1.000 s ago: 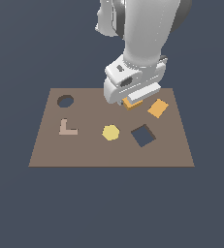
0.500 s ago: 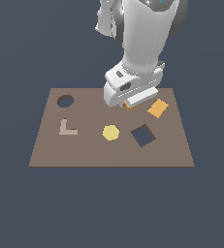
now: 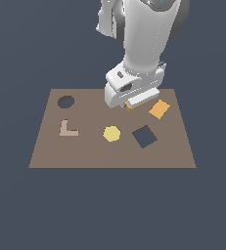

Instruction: Insert a designated object into the corresponding slot on a board.

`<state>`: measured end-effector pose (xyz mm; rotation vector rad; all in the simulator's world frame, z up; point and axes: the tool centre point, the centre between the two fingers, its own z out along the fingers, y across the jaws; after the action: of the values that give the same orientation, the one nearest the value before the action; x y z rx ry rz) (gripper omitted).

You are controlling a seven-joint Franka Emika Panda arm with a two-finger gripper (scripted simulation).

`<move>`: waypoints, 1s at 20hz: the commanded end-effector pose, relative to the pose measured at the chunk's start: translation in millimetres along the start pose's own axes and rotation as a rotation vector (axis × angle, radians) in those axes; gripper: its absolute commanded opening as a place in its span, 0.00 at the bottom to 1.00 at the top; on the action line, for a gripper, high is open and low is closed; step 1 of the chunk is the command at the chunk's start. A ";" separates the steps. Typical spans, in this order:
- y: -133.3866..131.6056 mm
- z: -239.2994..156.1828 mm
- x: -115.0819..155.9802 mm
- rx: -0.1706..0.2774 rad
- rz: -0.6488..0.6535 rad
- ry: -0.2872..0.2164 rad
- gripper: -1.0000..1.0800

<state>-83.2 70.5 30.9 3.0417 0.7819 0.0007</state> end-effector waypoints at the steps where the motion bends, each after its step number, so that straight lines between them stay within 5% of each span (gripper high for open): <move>1: 0.1 0.1 0.2 0.000 -0.001 0.000 0.00; 20: 22.4 -1.8 15.4 -0.001 -0.274 0.001 0.00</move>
<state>-62.8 59.8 32.2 2.9287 1.1339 0.0006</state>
